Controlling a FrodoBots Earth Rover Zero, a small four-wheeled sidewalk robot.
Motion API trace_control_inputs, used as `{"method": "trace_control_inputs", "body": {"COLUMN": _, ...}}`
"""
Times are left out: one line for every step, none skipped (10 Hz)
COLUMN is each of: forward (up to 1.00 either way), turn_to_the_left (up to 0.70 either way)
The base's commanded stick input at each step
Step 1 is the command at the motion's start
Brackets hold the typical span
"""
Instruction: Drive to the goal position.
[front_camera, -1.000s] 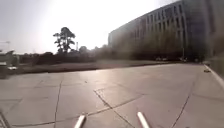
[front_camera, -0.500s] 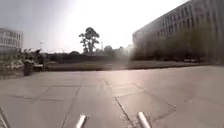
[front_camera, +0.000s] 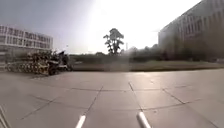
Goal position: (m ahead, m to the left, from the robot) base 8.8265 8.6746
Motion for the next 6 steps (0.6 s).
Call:
{"method": "trace_control_inputs", "body": {"forward": 0.70, "turn_to_the_left": 0.35}}
{"method": "trace_control_inputs", "body": {"forward": 0.70, "turn_to_the_left": 0.35}}
{"method": "trace_control_inputs", "body": {"forward": 0.70, "turn_to_the_left": 0.35}}
{"method": "trace_control_inputs", "body": {"forward": 0.70, "turn_to_the_left": 0.35}}
{"method": "trace_control_inputs", "body": {"forward": 0.70, "turn_to_the_left": 0.35}}
{"method": "trace_control_inputs", "body": {"forward": 0.70, "turn_to_the_left": 0.35}}
